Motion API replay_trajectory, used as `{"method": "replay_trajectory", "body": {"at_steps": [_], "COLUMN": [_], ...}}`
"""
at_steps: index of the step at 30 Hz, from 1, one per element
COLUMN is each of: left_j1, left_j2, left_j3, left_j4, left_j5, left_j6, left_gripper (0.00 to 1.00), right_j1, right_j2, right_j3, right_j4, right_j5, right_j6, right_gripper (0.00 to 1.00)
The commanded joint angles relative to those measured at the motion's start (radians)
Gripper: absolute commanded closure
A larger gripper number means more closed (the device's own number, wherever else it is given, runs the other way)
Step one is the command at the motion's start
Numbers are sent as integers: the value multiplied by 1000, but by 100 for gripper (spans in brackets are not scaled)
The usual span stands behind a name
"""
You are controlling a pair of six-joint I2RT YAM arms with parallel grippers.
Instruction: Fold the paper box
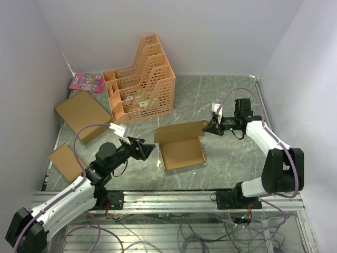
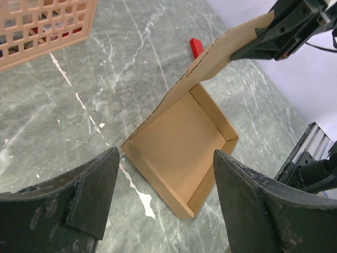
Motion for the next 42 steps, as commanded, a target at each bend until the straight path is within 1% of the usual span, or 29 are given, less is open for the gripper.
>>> {"method": "replay_trajectory", "body": {"at_steps": [1, 6, 9, 10, 14, 17, 19, 22, 24, 26, 27, 28, 29, 33, 35, 39, 42], "left_j1": [3, -12, -14, -14, -10, -7, -7, -6, -7, -7, -7, -7, -7, -6, -7, -7, -6], "left_j2": [48, 48, 38, 37, 58, 104, 142, 208, 253, 290, 303, 314, 321, 345, 352, 371, 404], "left_j3": [25, 38, 39, 38, 13, 35, 53, 92, 127, 155, 164, 173, 184, 222, 226, 220, 234], "left_j4": [91, 92, 93, 104, 198, 207, 226, 226, 188, 162, 155, 149, 142, 117, 117, 142, 143], "left_j5": [73, 35, 18, 21, 3, 15, 50, 90, 85, 75, 65, 54, 44, 51, 69, 116, 142], "left_j6": [37, 87, 104, 98, 69, 95, 107, 147, 178, 202, 210, 219, 227, 256, 264, 272, 289], "left_gripper": [19, 19, 17, 16, 4, 3, 4, 8, 13, 21, 24, 32, 38, 52, 55, 55, 61], "right_j1": [4, 4, 4, 4, 4, 4, 4, 4, 3, 4, 4, 3, 4, 4, 4, 4, 3], "right_j2": [15, 16, 19, 20, 23, 22, 23, 27, 29, 30, 31, 31, 29, 32, 32, 31, 34], "right_j3": [30, 33, 33, 34, 36, 35, 34, 39, 41, 42, 42, 42, 42, 45, 44, 45, 47], "right_j4": [-14, -18, -14, -15, -21, -18, -17, -22, -25, -28, -28, -29, -27, -31, -31, -34, -37], "right_j5": [-17, -15, -16, -16, -16, -16, -16, -17, -19, -20, -20, -20, -20, -23, -23, -26, -27], "right_j6": [8, 9, 14, 13, 11, 16, 19, 18, 18, 18, 18, 17, 17, 16, 15, 14, 12], "right_gripper": [100, 100, 100, 100, 100, 100, 100, 100, 100, 100, 100, 100, 100, 100, 100, 100, 100]}}
